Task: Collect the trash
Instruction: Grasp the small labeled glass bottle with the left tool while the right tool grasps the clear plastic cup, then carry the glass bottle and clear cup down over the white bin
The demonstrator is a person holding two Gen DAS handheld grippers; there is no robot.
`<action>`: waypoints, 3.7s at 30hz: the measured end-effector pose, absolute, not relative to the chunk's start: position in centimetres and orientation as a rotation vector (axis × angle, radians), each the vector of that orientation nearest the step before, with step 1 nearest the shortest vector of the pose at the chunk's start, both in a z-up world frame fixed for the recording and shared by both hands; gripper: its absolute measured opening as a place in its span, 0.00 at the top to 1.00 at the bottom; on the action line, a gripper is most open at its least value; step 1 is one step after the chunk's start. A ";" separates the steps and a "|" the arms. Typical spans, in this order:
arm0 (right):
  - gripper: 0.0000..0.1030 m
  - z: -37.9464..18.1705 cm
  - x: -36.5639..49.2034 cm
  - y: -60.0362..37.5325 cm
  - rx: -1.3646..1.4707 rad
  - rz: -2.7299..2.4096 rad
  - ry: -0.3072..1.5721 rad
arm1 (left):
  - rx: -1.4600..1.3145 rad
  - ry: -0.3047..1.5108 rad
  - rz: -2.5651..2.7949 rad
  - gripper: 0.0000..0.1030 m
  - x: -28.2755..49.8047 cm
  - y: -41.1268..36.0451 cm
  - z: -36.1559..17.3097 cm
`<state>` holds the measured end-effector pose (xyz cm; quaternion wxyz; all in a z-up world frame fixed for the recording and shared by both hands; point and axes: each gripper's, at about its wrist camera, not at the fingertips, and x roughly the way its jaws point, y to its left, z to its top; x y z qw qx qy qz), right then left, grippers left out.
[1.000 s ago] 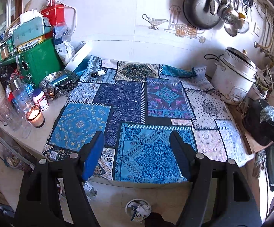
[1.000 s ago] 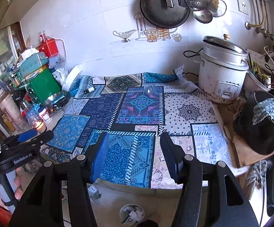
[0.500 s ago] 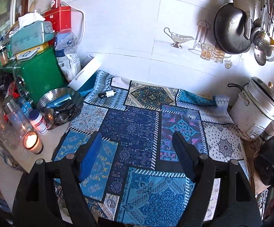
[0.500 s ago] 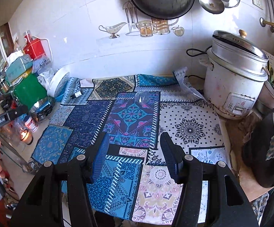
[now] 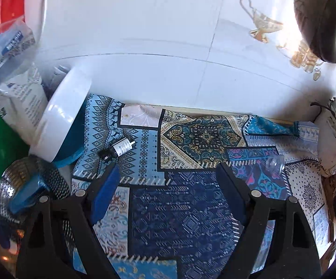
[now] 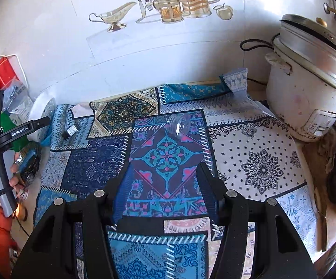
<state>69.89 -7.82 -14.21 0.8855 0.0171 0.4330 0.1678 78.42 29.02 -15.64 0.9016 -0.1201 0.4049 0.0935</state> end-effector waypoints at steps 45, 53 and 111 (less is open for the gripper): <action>0.57 -22.0 83.1 -4.0 0.123 0.261 1.012 | -0.122 1.041 0.136 0.73 85.2 24.7 -27.0; 0.57 -18.0 77.4 -8.0 0.121 0.355 0.952 | -0.113 0.967 0.110 0.73 80.4 19.3 -22.3; 0.57 -27.9 32.5 -18.6 0.095 0.301 1.105 | -0.106 1.148 -0.005 0.73 31.3 -0.3 -30.7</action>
